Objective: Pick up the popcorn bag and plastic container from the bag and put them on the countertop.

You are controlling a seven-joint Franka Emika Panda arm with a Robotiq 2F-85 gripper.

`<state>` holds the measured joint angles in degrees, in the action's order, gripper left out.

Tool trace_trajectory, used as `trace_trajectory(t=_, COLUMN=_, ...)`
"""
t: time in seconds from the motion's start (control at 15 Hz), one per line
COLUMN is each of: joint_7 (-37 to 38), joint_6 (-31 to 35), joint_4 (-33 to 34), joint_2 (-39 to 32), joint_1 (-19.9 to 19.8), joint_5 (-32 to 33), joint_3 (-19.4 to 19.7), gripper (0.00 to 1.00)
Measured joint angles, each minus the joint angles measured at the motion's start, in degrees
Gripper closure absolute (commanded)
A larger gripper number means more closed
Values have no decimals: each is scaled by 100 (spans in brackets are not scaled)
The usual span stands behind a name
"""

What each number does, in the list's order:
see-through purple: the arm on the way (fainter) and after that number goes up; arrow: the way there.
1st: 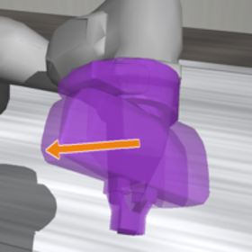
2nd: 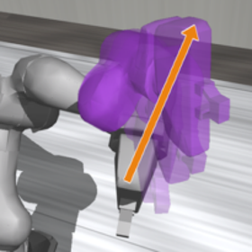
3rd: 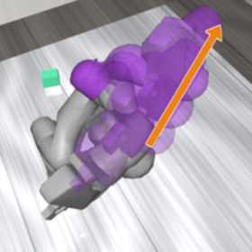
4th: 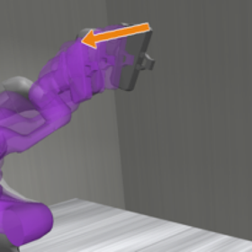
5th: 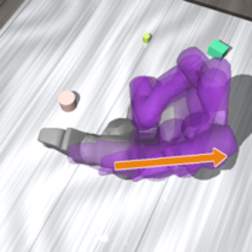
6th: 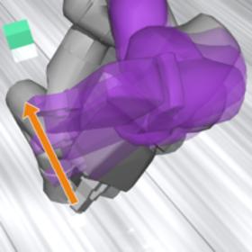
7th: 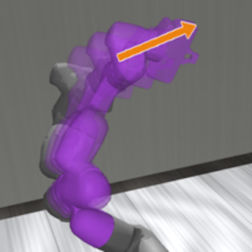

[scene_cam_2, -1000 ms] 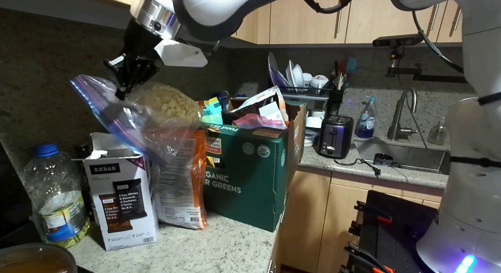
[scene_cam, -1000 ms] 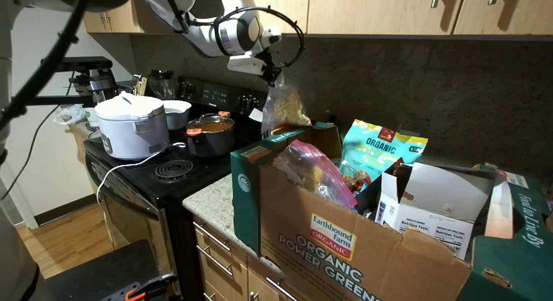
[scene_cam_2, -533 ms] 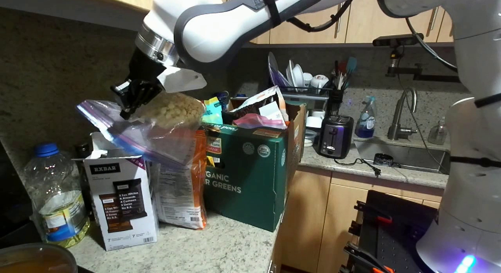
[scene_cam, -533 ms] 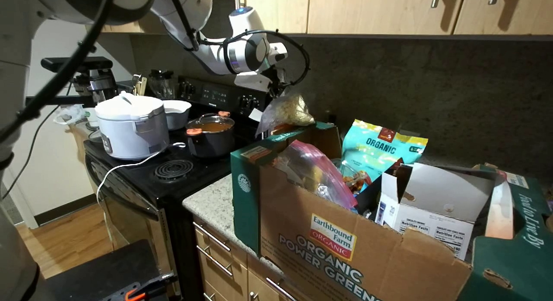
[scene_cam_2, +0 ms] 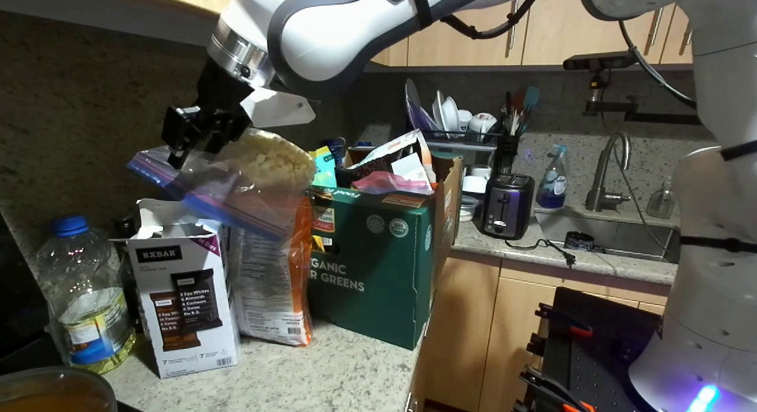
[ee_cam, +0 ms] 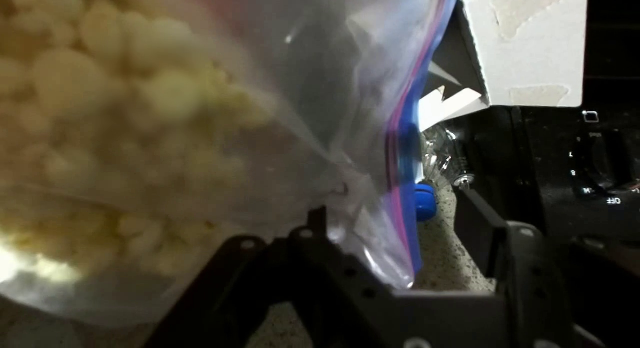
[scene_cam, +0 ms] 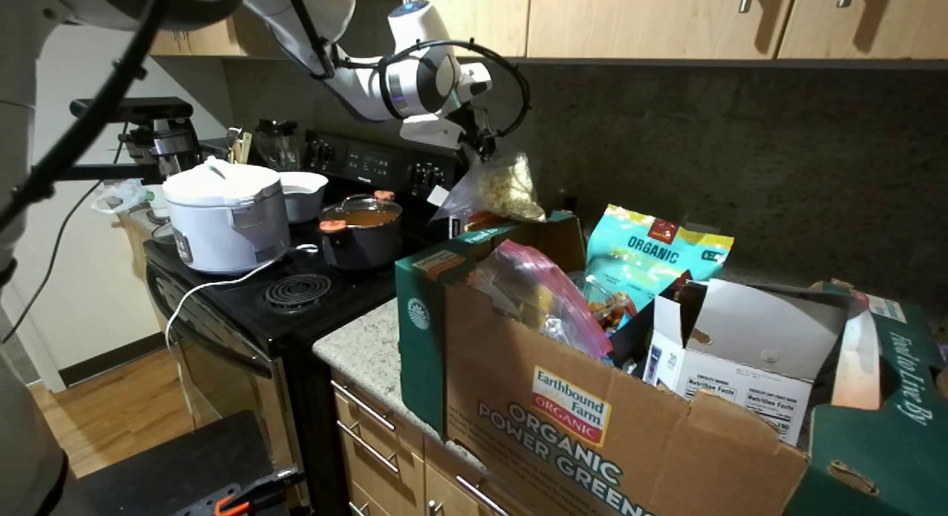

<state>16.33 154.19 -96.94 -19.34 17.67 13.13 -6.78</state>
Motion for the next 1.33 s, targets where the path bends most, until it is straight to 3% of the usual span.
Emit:
trace_trajectory(t=0.67, joint_7=150, joint_6=-64, joint_4=-1263, joint_2=1345, joint_1=-37, joint_5=-255, joint_3=7, gripper=0)
trace_trajectory(t=1.07, joint_7=788, joint_6=-80, joint_4=-2025, joint_2=2222, joint_1=-298, joint_5=22, joint_3=-16, gripper=0)
trace_trajectory(t=1.33, joint_7=793, joint_6=-573, joint_4=-2375, joint_2=2703, joint_1=-497, joint_5=-152, joint_3=-80, gripper=0)
